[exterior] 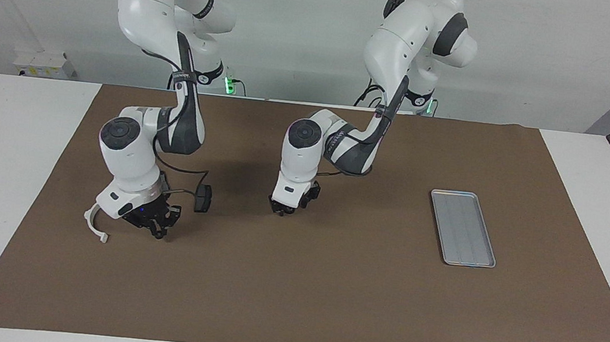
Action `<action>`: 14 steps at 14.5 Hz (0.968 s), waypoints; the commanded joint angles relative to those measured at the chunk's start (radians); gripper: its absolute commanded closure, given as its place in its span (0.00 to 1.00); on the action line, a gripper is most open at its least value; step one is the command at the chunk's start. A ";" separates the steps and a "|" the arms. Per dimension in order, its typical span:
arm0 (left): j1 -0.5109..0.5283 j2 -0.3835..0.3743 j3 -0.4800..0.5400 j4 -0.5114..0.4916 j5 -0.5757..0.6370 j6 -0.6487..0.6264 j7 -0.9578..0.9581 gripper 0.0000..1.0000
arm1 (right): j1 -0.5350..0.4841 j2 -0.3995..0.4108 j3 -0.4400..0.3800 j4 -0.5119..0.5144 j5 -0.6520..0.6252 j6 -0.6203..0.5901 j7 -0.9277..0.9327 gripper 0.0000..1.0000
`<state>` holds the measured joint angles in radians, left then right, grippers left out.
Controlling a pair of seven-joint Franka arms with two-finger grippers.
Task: Pick bearing gear from pile to tray
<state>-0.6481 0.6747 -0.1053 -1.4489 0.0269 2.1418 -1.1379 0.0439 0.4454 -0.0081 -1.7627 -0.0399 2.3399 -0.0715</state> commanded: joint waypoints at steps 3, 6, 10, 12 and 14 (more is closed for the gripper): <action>-0.015 -0.030 0.013 -0.050 0.018 0.012 -0.028 1.00 | -0.010 -0.011 0.014 0.052 0.000 -0.054 -0.017 1.00; -0.004 -0.032 0.015 -0.032 0.018 -0.045 -0.033 1.00 | -0.009 -0.013 0.014 0.074 0.000 -0.070 -0.017 1.00; 0.068 -0.110 0.018 -0.002 0.024 -0.163 -0.010 1.00 | -0.012 -0.013 0.014 0.104 0.000 -0.112 -0.017 1.00; 0.105 -0.199 0.018 -0.088 0.022 -0.180 0.053 1.00 | -0.001 -0.013 0.016 0.106 0.003 -0.116 0.002 1.00; 0.160 -0.275 0.016 -0.177 0.021 -0.191 0.153 1.00 | 0.031 -0.025 0.022 0.111 0.002 -0.146 0.106 1.00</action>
<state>-0.5351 0.5255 -0.0804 -1.4752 0.0296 1.9567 -1.0602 0.0494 0.4398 0.0025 -1.6592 -0.0393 2.2361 -0.0453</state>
